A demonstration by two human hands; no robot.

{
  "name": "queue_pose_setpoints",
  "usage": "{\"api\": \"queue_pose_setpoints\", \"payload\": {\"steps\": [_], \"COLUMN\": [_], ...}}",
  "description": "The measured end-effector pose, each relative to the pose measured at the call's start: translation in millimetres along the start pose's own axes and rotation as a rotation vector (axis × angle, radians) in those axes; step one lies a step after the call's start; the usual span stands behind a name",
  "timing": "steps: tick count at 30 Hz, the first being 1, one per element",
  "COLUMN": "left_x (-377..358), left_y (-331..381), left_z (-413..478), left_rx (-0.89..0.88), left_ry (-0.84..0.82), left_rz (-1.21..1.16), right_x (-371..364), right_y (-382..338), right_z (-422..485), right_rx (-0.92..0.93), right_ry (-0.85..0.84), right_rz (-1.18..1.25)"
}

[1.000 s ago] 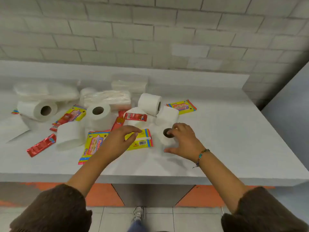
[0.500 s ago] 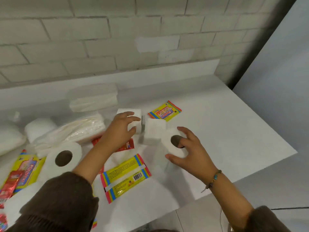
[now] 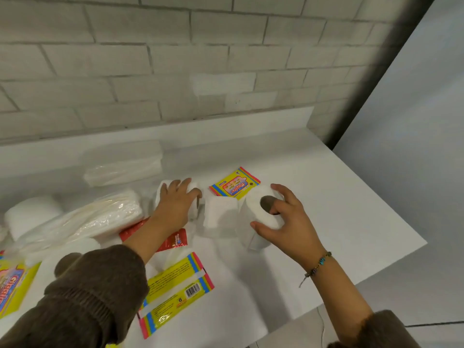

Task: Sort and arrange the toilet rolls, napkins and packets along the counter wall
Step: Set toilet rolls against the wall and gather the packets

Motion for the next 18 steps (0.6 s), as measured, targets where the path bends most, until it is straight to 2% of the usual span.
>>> {"api": "queue_pose_setpoints", "payload": {"steps": [3, 5, 7, 10, 18], "left_x": [3.9, 14.6, 31.4, 58.7, 71.2], "left_y": [-5.7, -12.8, -16.5, -1.1, 94.2], "left_z": [-2.7, -2.5, -0.4, 11.2, 95.7], "left_rx": [0.045, 0.143, 0.244, 0.274, 0.309], "left_ry": [0.111, 0.226, 0.349, 0.514, 0.622], "left_rz": [-0.019, -0.087, -0.206, -0.443, -0.642], "right_x": [3.6, 7.9, 15.1, 29.7, 90.6], "right_y": [7.7, 14.4, 21.9, 39.5, 130.3], "right_z": [4.4, 9.3, 17.5, 36.3, 122.4], "right_rx": [-0.012, -0.015, -0.014, -0.008, 0.012], "right_ry": [0.005, 0.002, 0.018, 0.033, 0.016], "right_rz": [0.01, 0.022, 0.026, 0.036, -0.021]}}
Point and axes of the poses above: each hand's wrist, its own z-axis towards the middle knuckle, its own x-axis out of the back of the hand, y = z × x, the point moved 3 cm from there along z, towards the middle knuckle, and after that the axes turned 7 degrees about -x, right-handed, at the moved point
